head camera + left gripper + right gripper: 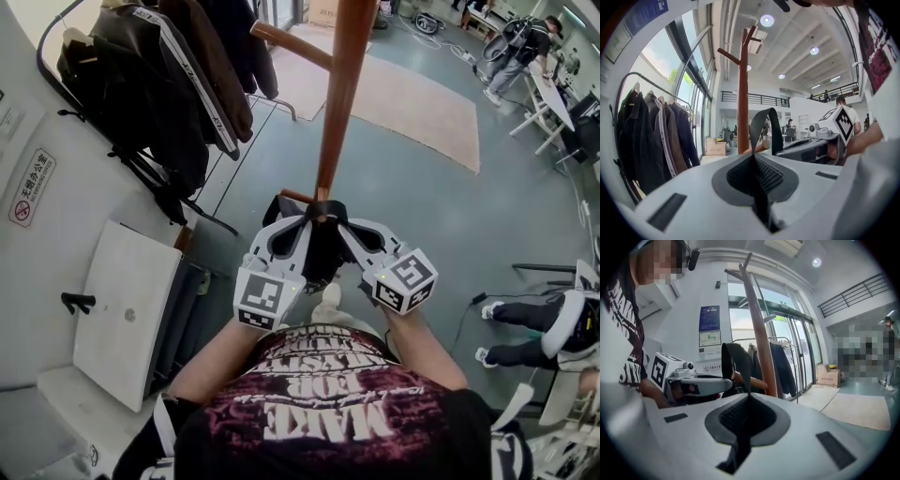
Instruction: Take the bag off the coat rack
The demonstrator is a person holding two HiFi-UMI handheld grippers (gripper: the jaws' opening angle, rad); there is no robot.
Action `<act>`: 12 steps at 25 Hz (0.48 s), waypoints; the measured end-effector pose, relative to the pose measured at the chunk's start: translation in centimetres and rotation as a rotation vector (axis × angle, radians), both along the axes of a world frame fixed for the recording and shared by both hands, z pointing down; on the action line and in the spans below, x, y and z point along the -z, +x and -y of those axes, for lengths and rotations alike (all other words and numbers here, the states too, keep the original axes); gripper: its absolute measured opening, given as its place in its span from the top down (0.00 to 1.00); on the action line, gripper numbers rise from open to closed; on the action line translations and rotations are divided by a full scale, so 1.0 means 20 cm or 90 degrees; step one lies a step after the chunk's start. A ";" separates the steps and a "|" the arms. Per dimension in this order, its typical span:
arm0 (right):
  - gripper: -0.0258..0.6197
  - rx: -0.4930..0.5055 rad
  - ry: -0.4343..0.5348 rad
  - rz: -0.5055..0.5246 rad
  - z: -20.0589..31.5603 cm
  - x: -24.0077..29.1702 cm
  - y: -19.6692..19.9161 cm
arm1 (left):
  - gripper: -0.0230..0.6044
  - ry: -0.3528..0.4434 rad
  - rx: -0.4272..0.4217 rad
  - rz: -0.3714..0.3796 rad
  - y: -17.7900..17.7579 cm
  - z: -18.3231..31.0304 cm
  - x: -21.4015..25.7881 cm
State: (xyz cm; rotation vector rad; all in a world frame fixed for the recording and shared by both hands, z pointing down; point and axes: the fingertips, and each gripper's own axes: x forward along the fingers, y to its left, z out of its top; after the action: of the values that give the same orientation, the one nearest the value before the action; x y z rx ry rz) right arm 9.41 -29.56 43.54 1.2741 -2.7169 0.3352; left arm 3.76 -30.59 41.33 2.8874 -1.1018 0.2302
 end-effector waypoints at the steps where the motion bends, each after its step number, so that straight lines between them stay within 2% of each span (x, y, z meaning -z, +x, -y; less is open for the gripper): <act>1: 0.95 0.001 0.009 0.004 -0.02 0.05 -0.01 | 0.95 0.009 -0.001 -0.001 -0.01 -0.02 0.05; 12: 0.95 0.013 0.097 0.030 -0.21 0.49 -0.12 | 0.95 0.078 -0.011 -0.036 -0.13 -0.18 0.50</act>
State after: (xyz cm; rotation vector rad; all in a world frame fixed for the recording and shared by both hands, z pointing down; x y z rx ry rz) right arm 6.96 -25.29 33.76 1.2890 -2.8410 0.1597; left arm 1.07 -27.00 31.34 2.9900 -1.1198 0.0834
